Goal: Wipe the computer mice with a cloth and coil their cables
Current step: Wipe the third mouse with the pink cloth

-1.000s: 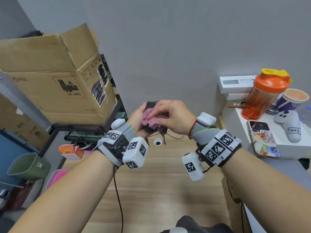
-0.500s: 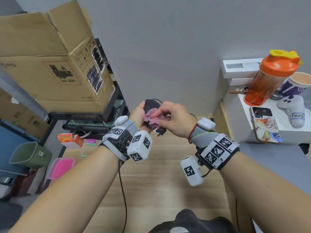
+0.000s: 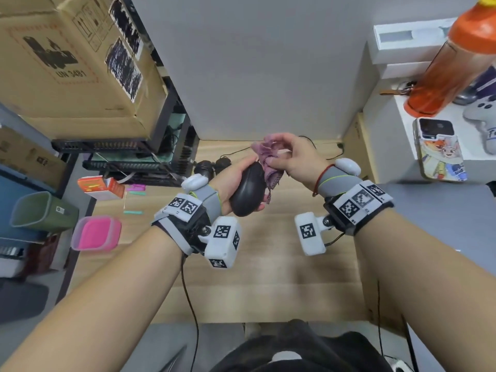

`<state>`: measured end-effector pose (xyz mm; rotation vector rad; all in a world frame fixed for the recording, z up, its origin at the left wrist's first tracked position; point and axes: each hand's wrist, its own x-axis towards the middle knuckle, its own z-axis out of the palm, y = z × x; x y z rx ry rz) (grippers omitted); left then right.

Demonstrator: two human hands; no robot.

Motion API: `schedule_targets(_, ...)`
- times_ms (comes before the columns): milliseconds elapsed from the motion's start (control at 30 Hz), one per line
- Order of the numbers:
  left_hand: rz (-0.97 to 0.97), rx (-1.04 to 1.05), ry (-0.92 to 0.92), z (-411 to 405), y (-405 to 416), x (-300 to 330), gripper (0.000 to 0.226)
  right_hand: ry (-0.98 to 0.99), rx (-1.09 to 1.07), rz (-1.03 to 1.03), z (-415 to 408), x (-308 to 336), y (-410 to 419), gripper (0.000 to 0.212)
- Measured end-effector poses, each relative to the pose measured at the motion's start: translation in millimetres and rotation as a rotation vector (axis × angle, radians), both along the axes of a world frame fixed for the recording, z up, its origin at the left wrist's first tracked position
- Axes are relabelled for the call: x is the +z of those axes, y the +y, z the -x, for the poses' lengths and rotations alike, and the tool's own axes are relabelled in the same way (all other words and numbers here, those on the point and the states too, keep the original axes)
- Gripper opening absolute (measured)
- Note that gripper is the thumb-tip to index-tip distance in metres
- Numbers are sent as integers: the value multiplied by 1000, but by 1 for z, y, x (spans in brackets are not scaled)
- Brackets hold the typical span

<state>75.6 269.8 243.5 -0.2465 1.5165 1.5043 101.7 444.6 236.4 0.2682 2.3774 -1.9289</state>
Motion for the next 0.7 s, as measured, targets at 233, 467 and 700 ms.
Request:
schedule_targets(233,112,-71,167,4,-5,11,35,-11,313,-139,0,15,-5,48)
schedule_targets(467,58,-114,254,8,-11,19,30,63,351,-688,5,18,-13,15)
schedule_targets(700,42,21,175,26,-28,38,23,39,236,-831,10,23,5,10)
